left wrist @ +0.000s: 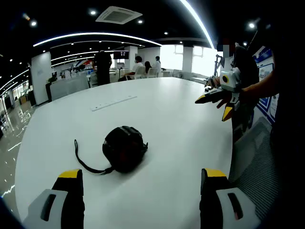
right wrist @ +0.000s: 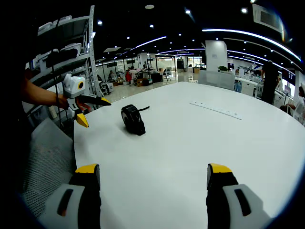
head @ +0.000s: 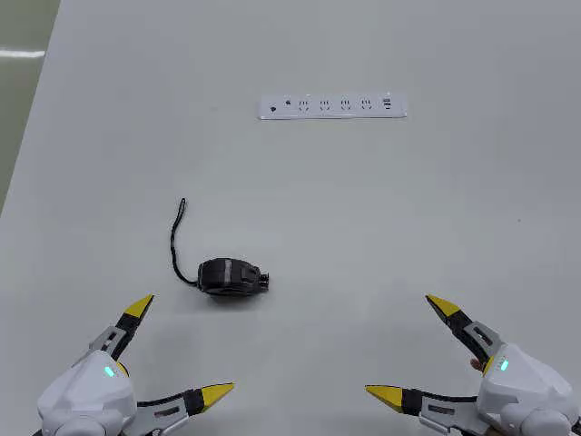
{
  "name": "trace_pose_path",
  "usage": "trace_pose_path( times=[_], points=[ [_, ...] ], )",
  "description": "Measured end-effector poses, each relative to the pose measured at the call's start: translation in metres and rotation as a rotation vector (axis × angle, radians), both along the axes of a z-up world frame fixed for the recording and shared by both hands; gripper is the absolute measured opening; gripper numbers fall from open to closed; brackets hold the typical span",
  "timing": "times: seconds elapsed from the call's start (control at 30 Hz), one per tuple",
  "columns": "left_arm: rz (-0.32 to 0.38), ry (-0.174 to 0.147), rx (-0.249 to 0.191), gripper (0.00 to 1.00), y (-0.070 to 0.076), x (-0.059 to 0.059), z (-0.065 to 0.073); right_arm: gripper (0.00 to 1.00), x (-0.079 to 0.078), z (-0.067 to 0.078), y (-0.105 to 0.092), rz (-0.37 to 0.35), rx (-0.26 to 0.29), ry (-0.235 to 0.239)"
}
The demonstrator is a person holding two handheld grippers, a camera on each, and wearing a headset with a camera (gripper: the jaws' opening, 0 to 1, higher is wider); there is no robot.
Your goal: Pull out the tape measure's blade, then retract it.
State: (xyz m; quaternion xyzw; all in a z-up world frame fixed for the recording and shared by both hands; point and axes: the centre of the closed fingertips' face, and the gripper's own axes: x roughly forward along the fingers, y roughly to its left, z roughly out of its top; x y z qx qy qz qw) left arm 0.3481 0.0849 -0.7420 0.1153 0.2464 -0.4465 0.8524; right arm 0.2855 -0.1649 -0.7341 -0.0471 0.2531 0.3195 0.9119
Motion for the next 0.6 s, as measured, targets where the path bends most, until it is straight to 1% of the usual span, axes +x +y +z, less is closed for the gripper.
trace_pose_path(
  times=[0.6],
  points=[
    [-0.002,-0.017,0.005,0.99,-0.0010,0.0023,0.0044,0.93,-0.0020,0.0011,-0.0008,0.008,-0.013,-0.010]
  ],
)
